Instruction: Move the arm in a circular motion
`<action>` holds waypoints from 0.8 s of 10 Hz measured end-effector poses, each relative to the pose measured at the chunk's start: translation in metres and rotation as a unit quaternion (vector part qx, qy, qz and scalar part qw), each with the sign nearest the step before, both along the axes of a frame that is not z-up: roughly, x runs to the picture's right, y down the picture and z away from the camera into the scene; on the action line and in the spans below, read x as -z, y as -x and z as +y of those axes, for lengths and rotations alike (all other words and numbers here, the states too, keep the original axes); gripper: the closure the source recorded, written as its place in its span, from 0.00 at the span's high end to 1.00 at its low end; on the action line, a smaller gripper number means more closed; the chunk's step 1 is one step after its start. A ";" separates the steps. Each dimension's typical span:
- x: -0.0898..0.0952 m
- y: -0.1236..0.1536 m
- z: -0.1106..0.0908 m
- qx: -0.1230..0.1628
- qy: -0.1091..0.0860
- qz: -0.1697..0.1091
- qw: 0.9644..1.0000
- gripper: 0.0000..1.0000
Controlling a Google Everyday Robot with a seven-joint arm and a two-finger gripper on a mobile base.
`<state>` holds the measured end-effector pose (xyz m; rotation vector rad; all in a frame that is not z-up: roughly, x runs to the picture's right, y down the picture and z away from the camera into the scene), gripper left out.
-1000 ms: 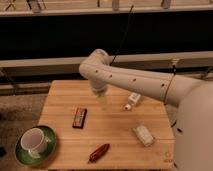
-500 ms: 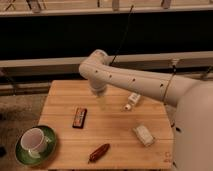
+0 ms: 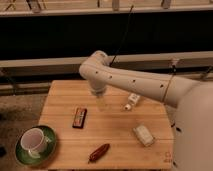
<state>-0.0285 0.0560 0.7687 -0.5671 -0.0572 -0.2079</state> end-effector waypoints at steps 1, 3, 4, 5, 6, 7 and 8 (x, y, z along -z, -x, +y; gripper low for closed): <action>0.000 0.001 0.002 -0.006 0.001 0.001 1.000 0.80; 0.003 -0.009 0.007 -0.025 0.002 0.009 1.000 0.80; 0.003 -0.013 0.008 -0.028 0.002 0.011 1.000 0.80; 0.003 -0.011 0.007 -0.029 0.003 0.008 1.000 0.80; 0.002 -0.008 0.008 -0.034 0.004 0.008 0.999 0.80; 0.005 -0.013 0.014 -0.042 0.006 0.012 0.999 0.80; 0.007 -0.018 0.017 -0.048 0.006 0.015 0.999 0.80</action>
